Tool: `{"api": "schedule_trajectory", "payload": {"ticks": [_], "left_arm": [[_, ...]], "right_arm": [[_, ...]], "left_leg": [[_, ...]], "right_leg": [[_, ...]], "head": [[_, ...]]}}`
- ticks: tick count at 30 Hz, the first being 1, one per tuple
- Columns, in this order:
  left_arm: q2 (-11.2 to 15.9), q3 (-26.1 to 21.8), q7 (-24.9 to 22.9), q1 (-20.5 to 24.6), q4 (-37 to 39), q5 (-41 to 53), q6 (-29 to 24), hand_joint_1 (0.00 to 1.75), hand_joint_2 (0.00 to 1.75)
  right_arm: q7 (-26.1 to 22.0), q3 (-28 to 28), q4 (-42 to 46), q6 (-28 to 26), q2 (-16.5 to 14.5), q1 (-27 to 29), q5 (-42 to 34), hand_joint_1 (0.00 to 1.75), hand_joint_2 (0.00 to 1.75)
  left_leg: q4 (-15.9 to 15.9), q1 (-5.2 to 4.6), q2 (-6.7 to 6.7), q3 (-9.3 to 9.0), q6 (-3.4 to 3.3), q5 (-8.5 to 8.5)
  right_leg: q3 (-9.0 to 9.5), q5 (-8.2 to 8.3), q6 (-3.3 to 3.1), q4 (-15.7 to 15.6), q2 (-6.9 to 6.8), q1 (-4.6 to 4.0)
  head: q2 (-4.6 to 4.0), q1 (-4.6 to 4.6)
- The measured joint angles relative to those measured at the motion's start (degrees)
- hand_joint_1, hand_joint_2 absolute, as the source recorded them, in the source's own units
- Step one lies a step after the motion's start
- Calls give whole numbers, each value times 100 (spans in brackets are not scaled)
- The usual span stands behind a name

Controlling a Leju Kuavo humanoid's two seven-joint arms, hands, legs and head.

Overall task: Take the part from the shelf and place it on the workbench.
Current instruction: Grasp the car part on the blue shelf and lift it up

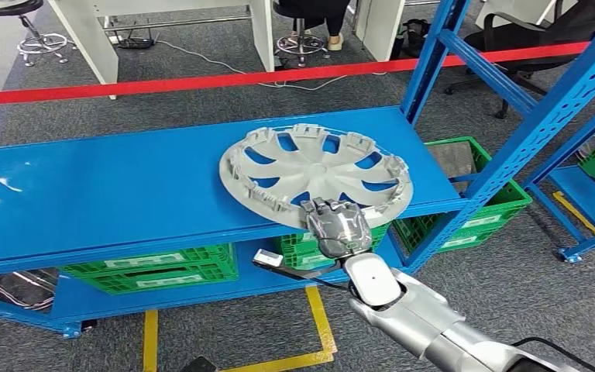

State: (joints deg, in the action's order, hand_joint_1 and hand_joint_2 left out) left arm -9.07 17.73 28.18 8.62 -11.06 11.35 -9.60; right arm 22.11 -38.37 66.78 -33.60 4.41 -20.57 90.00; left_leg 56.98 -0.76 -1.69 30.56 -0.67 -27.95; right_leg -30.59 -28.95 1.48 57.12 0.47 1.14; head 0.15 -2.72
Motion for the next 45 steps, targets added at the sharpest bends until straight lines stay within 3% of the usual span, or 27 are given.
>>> {"api": "schedule_trajectory", "payload": {"ticks": [9, 12, 14, 16, 17, 20, 21, 22, 23, 28, 36, 45], "left_arm": [[1, -96, 11, 0, 0, 22, 1, 0, 0], [4, -145, 10, -5, 0, 77, -1, 0, 0], [9, -194, 4, -11, 0, 128, -6, 0, 0], [12, -233, 2, -25, 0, 198, -15, 0, 0], [13, -260, 1, -35, 0, 243, -26, 0, 0], [10, -337, -12, -44, -1, 366, -86, 0, 0], [8, -355, -16, -39, -1, 392, -102, 0, 0], [6, -368, -18, -37, -2, 414, -113, 0, 0], [4, -382, -23, -38, -2, 437, -116, 0, 0], [2, -472, -24, -50, -4, 525, -149, 0, 0], [-30, -536, 72, -94, -4, 640, -311, 0, 0], [-44, -627, 57, -97, -4, 756, -331, 0, 0]], "right_arm": [[206, -288, 833, 12, 234, -61, -1, 175, 175], [451, -484, 1320, 53, 500, -213, -7, 175, 175], [211, -519, 1884, 105, 722, -322, -13, 175, 175], [-870, -164, 2566, -60, 589, -60, -5, 175, 175], [-1775, 187, 2903, -222, 298, 237, 6, 175, 175], [-5203, 1347, 3719, -566, -803, 1045, 7, 175, 175], [-6011, 1602, 3927, -596, -1025, 1192, 0, 175, 175], [-6484, 1792, 4119, -614, -1192, 1324, 1, 175, 175], [-6621, 1903, 4277, -616, -1306, 1466, 5, 175, 175], [-6247, 2126, 4931, -614, -1629, 1774, -6, 175, 175], [-6208, 2169, 5615, -613, -1639, 1937, 12, 175, 175], [-6209, 2153, 5745, -613, -1639, 1971, 12, 175, 175]], "left_leg": [[0, 0, 0, 4, 0, 0], [1, -2, -1, 12, -4, 3], [5, -3, -1, 14, -4, 3], [8, 2, -5, 15, -4, 2], [9, 5, -6, 16, -3, 0], [4, 9, -7, 20, -4, -6], [1, 13, -12, 21, -5, -7], [-1, 17, -19, 22, -5, -7], [-1, 20, -28, 25, -5, -7], [1, 15, -37, 24, -6, -5], [13, -1, -27, 21, -11, -2], [13, 0, -27, 21, -12, -2]], "right_leg": [[-2, 0, 0, 0, 0, 0], [-8, 2, 3, 0, -3, 2], [-12, 5, 6, 0, -3, 3], [-9, 5, 8, -1, -7, -1], [-9, 2, 7, -1, -7, -4], [-20, -8, 6, -1, -3, -7], [-18, -14, 3, -1, -10, -10], [-15, -20, 1, -1, -21, -15], [-12, -24, -3, -1, -34, -19], [-4, -19, -1, -3, -39, -15], [-1, -5, 21, -5, -23, 1], [-1, -5, 22, -5, -24, 1]], "head": [[0, -1], [0, -1], [0, -1], [-1, -5], [-1, -5], [0, 7], [0, 5], [0, 2], [0, 0], [0, 0], [0, -2], [0, -1]]}}
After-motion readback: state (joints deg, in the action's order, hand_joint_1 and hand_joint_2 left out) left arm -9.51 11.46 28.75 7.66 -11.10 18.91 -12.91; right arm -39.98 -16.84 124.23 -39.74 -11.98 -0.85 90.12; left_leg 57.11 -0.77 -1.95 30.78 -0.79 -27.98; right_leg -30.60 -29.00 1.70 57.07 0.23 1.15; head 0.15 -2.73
